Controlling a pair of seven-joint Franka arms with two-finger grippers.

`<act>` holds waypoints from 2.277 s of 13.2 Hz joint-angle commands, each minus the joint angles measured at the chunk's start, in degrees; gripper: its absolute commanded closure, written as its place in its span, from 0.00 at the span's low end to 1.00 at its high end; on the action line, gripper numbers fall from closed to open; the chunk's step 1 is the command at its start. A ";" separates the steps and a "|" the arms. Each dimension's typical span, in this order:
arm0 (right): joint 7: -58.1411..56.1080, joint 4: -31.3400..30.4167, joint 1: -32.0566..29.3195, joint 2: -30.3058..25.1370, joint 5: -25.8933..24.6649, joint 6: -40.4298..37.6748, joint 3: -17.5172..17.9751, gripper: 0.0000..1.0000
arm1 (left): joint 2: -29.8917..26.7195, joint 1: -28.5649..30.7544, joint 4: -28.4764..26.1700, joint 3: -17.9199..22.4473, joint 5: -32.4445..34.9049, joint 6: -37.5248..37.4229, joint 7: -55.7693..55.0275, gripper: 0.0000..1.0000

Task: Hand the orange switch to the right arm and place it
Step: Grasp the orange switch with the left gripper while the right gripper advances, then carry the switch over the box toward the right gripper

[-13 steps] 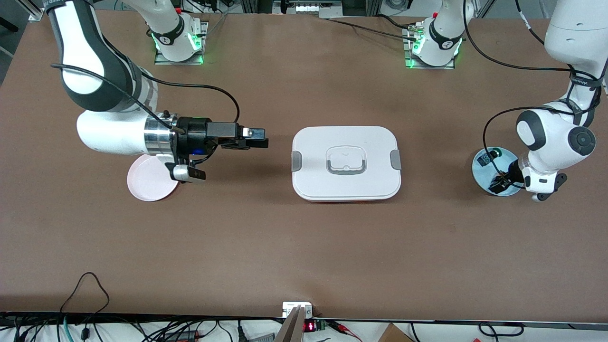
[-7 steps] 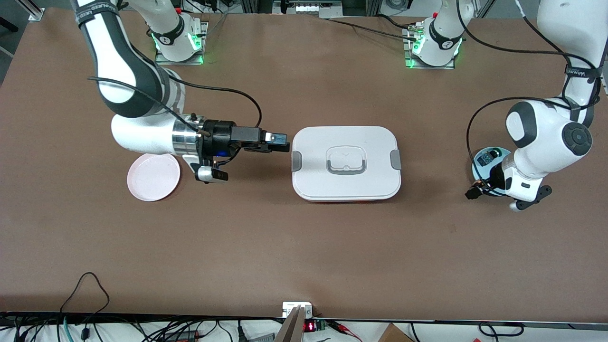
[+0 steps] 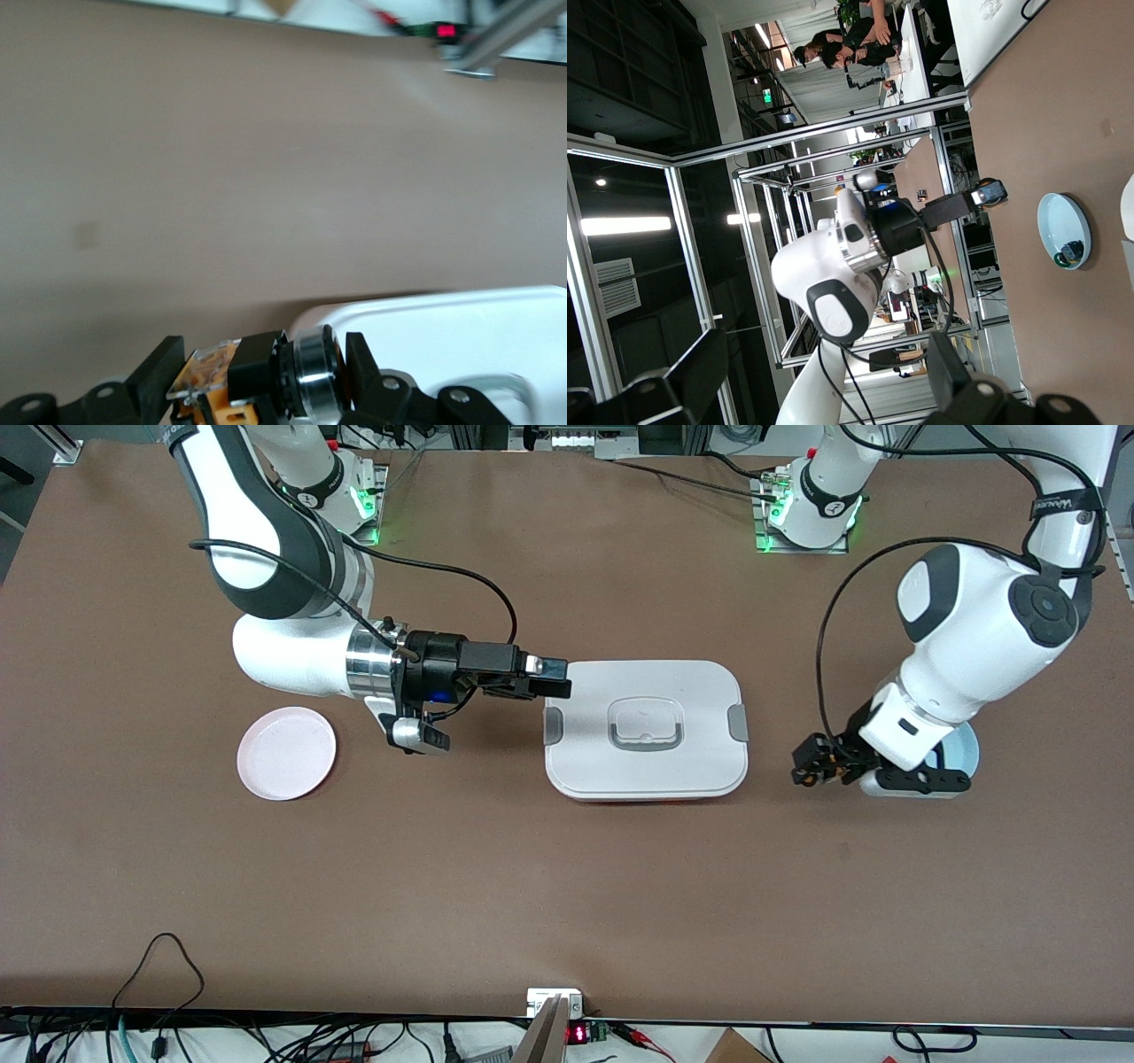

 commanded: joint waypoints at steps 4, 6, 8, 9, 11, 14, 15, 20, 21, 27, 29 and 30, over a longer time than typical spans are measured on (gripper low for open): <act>-0.58 0.52 1.70 1.10 6.45 1.05 -0.20 0.00 | -0.17 0.30 4.04 -0.88 -25.71 -3.60 4.14 1.00; -0.67 0.43 1.61 1.11 6.36 1.05 -0.20 0.00 | -0.17 0.47 5.10 -0.62 -38.12 -7.37 1.00 1.00; -1.54 0.43 1.61 1.11 6.19 1.05 -0.20 0.00 | -0.08 0.39 5.45 -0.44 -46.22 -8.36 -6.80 1.00; -2.50 0.43 1.52 1.11 6.27 1.05 -0.20 0.00 | 0.09 0.21 6.59 -0.44 -49.65 -9.05 -12.33 1.00; -3.03 0.43 1.43 1.11 6.01 1.05 -0.29 0.00 | 0.88 -1.71 9.57 -0.53 -55.37 -9.50 -24.72 1.00; -5.15 0.34 1.17 1.11 6.01 0.88 -0.29 0.00 | 1.76 -4.18 10.90 -0.53 -61.44 -9.50 -39.32 1.00; -5.15 0.34 1.08 1.11 6.01 0.79 -0.29 0.00 | 1.77 -5.06 10.90 -0.70 -64.16 -9.33 -41.89 1.00; -8.57 0.25 0.99 1.11 6.01 0.35 -0.28 0.00 | 4.13 -7.17 14.41 -1.05 -67.79 -8.62 -50.78 1.00; -9.97 0.25 0.99 1.11 6.01 0.35 -0.20 0.00 | 4.57 -7.52 14.42 -1.06 -69.09 -8.27 -50.88 1.00; -12.36 0.43 1.17 1.20 6.63 0.09 -0.20 0.00 | 6.95 -13.58 14.51 -1.06 -76.05 -3.02 -52.97 1.00; -12.44 0.34 1.52 1.28 6.63 0.00 -0.20 0.00 | 7.21 -14.21 14.86 -1.06 -75.96 -1.94 -53.34 1.00; -12.44 0.25 1.52 1.28 6.54 -0.26 -0.20 0.00 | 7.48 -14.21 15.12 -1.06 -75.96 -1.94 -53.34 1.00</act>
